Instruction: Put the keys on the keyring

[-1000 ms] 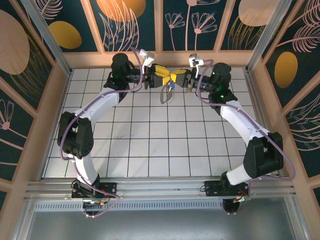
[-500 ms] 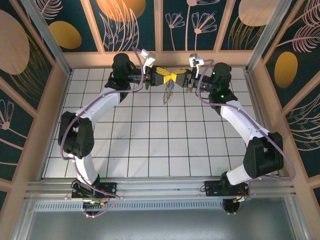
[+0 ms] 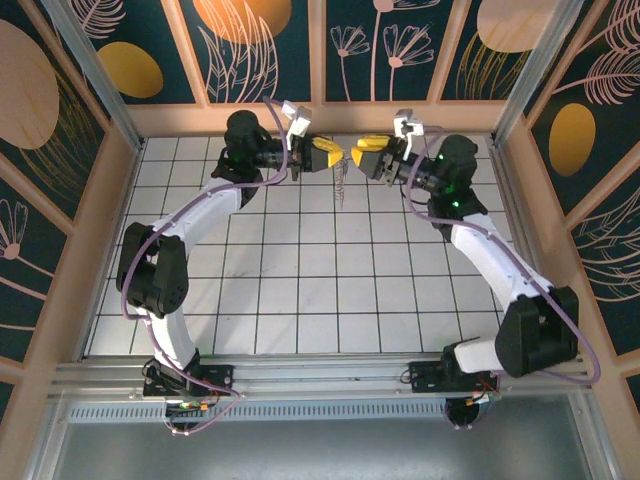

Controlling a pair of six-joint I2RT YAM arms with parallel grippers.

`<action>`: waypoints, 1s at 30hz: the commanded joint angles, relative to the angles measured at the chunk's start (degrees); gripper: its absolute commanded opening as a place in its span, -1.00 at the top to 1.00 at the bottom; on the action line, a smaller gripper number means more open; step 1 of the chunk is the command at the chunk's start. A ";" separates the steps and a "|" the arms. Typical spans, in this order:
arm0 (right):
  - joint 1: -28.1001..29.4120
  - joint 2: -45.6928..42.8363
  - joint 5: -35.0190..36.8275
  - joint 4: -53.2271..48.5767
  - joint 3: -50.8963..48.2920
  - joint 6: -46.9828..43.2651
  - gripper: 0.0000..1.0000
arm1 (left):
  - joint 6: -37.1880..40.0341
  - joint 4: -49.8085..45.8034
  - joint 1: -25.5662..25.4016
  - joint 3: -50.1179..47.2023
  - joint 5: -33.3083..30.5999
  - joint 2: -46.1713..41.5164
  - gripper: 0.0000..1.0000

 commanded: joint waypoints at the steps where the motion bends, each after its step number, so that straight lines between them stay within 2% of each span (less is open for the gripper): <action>1: -0.04 -4.21 7.25 4.99 -4.96 1.19 0.15 | -2.57 6.75 -0.23 -1.57 -0.55 -2.57 1.00; 7: 3.11 -5.55 14.36 6.84 -12.14 -0.46 -0.03 | -4.91 11.33 -0.32 -4.53 -1.49 -3.86 1.00; 15: 10.39 -3.14 20.71 4.56 -12.67 -6.02 -0.14 | -6.28 13.55 -0.49 -6.27 -1.98 -4.66 1.00; 26: 11.44 0.36 23.23 4.75 -9.14 -7.61 -0.14 | -6.42 13.80 -0.93 -6.79 -1.68 -5.36 1.00; 30: 11.44 1.80 22.16 4.86 -7.84 -7.71 -0.06 | -6.44 13.81 -1.10 -6.71 -1.70 -5.36 1.00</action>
